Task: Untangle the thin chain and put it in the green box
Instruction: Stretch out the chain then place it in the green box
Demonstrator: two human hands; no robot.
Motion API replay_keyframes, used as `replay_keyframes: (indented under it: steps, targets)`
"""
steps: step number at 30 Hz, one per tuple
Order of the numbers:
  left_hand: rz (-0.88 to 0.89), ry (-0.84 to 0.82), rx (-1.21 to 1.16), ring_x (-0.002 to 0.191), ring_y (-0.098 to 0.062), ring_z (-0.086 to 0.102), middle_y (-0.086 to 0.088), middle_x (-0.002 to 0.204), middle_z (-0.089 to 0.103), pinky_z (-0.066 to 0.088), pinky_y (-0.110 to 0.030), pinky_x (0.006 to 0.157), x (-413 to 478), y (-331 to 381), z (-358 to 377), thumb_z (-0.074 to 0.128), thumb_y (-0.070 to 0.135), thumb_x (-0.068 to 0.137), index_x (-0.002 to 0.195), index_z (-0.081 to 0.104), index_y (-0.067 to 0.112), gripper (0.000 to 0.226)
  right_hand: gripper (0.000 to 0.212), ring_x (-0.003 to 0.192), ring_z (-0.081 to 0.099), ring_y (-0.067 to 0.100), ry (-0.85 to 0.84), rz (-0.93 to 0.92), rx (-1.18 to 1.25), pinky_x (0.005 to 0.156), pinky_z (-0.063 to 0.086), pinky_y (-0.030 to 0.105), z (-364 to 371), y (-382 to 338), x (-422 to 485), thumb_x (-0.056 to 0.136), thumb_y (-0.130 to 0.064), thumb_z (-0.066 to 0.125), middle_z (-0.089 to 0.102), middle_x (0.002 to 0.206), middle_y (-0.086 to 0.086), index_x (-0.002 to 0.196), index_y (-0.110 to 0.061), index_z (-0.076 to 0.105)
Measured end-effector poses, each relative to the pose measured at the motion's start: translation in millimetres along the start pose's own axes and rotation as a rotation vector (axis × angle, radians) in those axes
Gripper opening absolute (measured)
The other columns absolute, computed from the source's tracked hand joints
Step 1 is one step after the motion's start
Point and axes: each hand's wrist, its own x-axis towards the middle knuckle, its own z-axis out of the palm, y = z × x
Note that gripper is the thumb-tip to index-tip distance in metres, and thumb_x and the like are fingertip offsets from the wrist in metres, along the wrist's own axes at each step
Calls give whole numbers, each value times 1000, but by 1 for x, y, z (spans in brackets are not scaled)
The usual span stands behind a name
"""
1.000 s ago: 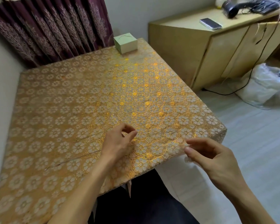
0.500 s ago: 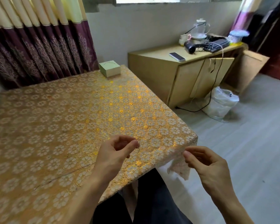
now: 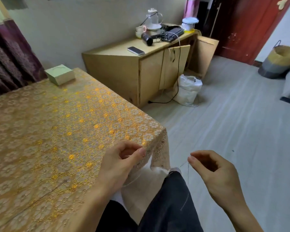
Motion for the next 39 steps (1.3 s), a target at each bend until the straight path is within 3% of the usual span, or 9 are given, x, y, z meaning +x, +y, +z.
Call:
replay_keyframes:
  steps: [3,7,11,15,19,24,31,36,39]
  targets:
    - [-98,-2,-14,70,-9,67,-2,81,76,52,-26,65,16,-16,24,79,20,84,87,76,22,5,9,82,70,1,28,88,25,75,53,21,-11,27,17,85,-22,78,75,84,-16,87,-30,75]
    - [-235,14,42,76,-6,69,1,84,76,52,-16,60,53,-40,46,76,14,87,91,74,16,5,10,84,70,3,25,237,35,79,52,24,-14,64,49,87,-19,77,75,87,-14,91,-28,75]
    - [-339,8,140,76,-11,68,0,83,76,50,-14,59,91,-44,66,75,16,88,89,76,22,6,10,83,70,3,26,361,19,78,53,22,-26,78,85,87,-21,77,75,86,-15,88,-31,75]
    - [-401,-42,229,75,-11,67,4,82,75,55,-25,64,118,-16,86,74,19,89,88,74,24,6,11,82,67,-2,-9,414,-50,74,48,16,-50,63,116,89,-21,75,72,86,-24,88,-33,74]
    - [-482,-30,302,71,-14,67,2,81,73,56,-35,72,123,36,108,72,21,89,87,72,27,6,15,85,69,3,-87,487,-99,76,52,19,-88,25,140,91,-27,72,70,85,-26,88,-41,69]
    - [-510,31,214,63,-11,65,7,75,72,49,-27,61,116,116,148,67,18,93,90,72,25,9,11,73,69,-2,-184,455,-122,68,51,12,-154,-41,168,91,-25,73,71,81,-24,89,-36,71]
    - [-522,60,11,54,-3,56,-2,74,67,48,-17,53,128,195,196,63,6,96,94,72,11,10,9,78,69,1,-220,347,-157,72,52,19,-222,-103,239,90,-28,74,72,84,-21,89,-37,71]
    - [-586,67,-32,74,-22,57,4,71,65,44,-29,57,164,196,213,65,17,96,93,76,23,13,5,81,66,-5,-287,339,-224,67,49,11,-228,-98,292,90,-32,72,71,84,-27,88,-37,71]
    - [-580,106,-53,70,-19,59,1,75,69,46,-31,59,197,193,218,67,22,94,94,75,23,8,9,77,66,-5,-291,349,-241,65,48,10,-222,-90,324,89,-30,75,70,80,-25,86,-38,71]
